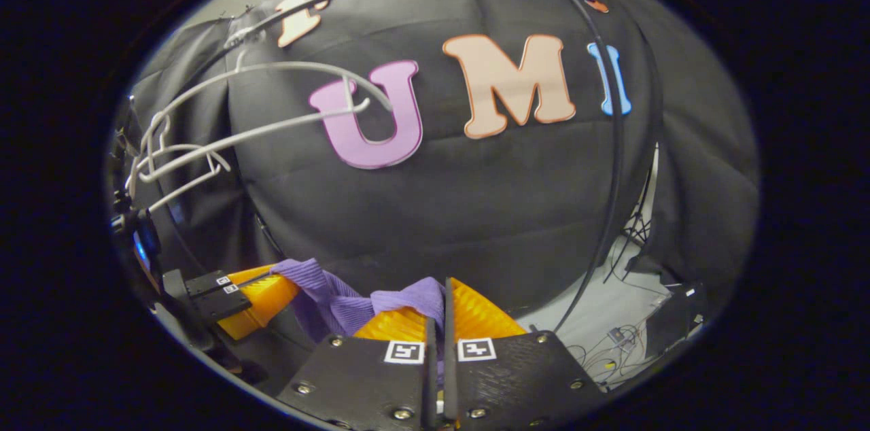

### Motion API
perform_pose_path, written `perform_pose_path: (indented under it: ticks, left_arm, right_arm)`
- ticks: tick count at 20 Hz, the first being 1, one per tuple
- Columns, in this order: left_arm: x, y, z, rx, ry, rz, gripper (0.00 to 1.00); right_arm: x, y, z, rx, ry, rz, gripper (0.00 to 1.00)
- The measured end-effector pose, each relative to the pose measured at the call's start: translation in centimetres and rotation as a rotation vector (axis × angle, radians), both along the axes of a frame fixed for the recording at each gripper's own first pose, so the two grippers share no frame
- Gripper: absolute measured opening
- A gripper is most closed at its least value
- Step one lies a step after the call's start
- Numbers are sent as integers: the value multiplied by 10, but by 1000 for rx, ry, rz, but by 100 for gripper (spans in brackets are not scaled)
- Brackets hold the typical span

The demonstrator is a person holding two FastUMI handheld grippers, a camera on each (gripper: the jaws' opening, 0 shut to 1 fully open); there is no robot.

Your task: Grasp the clothes on the hanger with both hands and then place them into the laundry hamper below.

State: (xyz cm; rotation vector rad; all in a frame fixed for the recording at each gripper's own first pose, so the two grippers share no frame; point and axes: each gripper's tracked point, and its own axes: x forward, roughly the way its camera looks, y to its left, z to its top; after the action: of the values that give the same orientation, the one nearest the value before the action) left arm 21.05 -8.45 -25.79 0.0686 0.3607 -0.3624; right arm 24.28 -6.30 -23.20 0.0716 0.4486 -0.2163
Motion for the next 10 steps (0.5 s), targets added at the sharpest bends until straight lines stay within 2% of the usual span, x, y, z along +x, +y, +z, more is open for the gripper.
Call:
perform_pose_path:
  ticks: [2, 6, 8, 10]
  left_arm:
    - [-4, 3, -35, 42, 47, -11, 1]
    - [6, 5, -78, 58, 119, -12, 1]
    - [16, 2, -96, 78, 130, -47, 6]
    - [24, -2, -119, 68, 176, -63, 6]
  right_arm:
    - [13, -2, -22, 16, 31, -6, 4]
    - [43, -6, -60, 28, 72, -18, 4]
    - [54, -7, -82, 26, 103, -16, 0]
    - [64, -13, -106, 19, 133, -25, 4]
